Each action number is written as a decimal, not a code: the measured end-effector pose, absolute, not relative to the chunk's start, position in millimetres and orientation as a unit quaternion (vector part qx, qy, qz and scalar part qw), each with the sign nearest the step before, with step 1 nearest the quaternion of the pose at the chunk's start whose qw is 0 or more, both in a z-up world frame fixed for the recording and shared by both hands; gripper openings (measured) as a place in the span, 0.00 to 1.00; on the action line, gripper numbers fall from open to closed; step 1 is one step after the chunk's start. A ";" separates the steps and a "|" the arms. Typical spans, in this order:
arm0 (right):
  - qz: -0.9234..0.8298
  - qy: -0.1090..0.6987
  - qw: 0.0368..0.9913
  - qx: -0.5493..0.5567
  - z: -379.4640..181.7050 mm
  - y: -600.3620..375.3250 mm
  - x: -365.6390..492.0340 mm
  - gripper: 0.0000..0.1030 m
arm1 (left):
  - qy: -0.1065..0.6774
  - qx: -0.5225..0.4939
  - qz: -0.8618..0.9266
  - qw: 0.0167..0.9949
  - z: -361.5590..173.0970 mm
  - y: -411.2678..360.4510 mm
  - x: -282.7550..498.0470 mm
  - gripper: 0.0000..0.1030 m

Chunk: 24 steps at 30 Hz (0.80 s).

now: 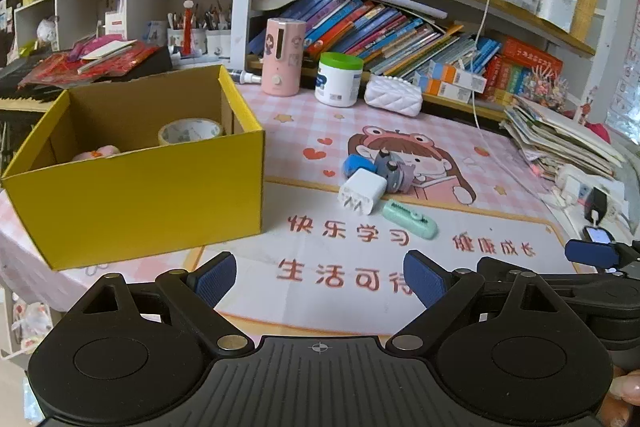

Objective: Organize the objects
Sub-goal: 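Reach the right gripper to the mint-green clip and close on it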

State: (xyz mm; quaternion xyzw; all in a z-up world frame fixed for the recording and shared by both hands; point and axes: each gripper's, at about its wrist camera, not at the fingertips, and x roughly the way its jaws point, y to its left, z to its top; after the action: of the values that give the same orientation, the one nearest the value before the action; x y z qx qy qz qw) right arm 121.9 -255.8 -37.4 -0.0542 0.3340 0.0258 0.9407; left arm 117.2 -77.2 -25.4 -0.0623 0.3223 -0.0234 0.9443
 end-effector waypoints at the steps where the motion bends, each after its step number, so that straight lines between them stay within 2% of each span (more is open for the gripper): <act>1: 0.029 0.335 0.940 -0.055 -37.6 -258.0 127.8 0.93 | 0.323 -0.063 -0.022 0.944 -26.1 -79.7 121.4 0.90; 6: 0.047 0.343 0.937 -0.053 -42.3 -271.3 156.9 0.93 | 0.323 -0.058 -0.013 0.944 -26.2 -94.8 142.6 0.90; 11: 0.076 0.350 0.932 -0.055 -50.2 -280.6 184.7 0.89 | 0.308 -0.039 0.004 0.950 -22.9 -108.8 158.9 0.89; 16: 0.116 0.352 0.925 -0.081 -59.2 -274.9 208.8 0.67 | 0.295 -0.032 0.027 0.955 -17.5 -113.4 171.4 0.89; 24: 0.183 0.361 0.909 -0.105 -81.3 -261.6 255.3 0.47 | 0.295 -0.033 0.054 0.953 -17.1 -116.1 189.3 0.89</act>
State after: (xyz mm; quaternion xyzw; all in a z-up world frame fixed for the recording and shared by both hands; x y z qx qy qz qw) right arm 255.3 -261.6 -81.3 -0.1050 0.3607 0.1829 0.9085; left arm 189.3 -116.1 -17.1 -0.0326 0.2951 0.0537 0.9534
